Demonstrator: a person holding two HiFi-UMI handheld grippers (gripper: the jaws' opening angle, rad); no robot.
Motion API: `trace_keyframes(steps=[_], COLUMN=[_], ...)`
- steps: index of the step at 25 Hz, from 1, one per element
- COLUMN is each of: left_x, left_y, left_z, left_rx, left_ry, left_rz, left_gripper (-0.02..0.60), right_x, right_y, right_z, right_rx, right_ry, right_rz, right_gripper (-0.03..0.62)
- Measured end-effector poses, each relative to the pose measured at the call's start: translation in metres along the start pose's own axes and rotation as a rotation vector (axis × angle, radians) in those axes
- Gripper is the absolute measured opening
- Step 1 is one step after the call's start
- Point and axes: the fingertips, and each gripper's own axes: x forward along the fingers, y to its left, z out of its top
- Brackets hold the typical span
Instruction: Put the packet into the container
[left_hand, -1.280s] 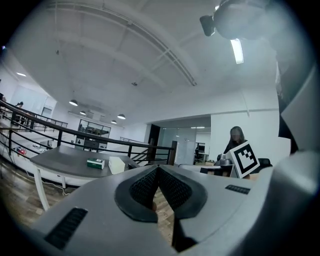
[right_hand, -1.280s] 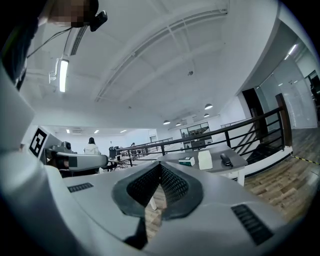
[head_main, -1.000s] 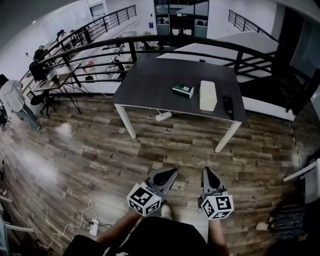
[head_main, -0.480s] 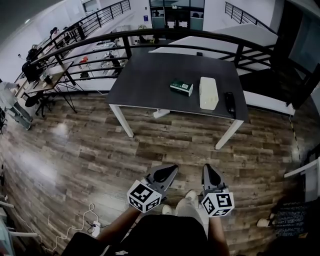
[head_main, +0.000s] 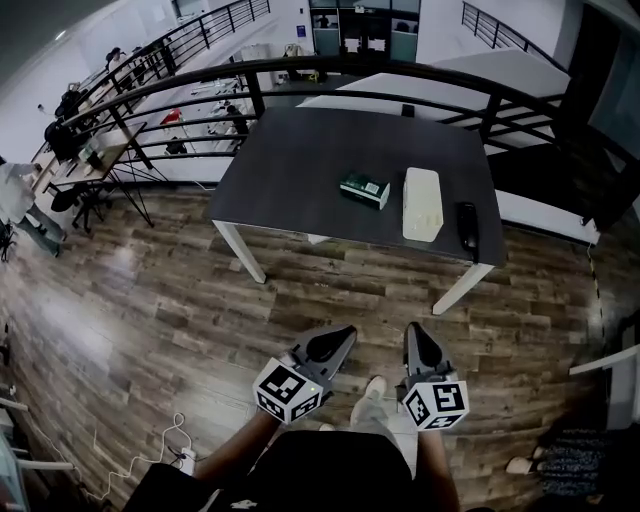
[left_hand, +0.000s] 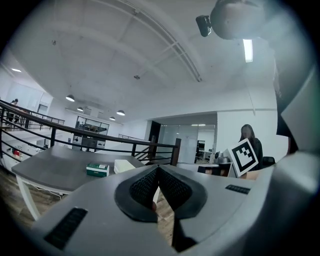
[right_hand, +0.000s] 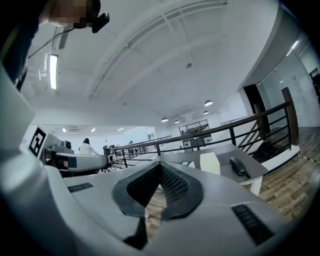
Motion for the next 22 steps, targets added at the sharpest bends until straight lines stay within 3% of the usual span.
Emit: trace_keyframes(steps=[13,22], left_x=[0.102,0.152], left_y=[0.039,0.050], left_z=[0.019,0.031], left_rx=[-0.017,-0.028], left_ry=[-0.003,-0.018], left_rz=[0.047,0.095], left_gripper=[0.006,0.006], right_x=[0.070,0.100], right_y=[-0.084,-0.123], right_z=[0.026,0.040], right_rx=[0.005,0.004], right_ry=[0.029,0.031], right_rz=[0.032,0.105], right_gripper=[0.003,0.003])
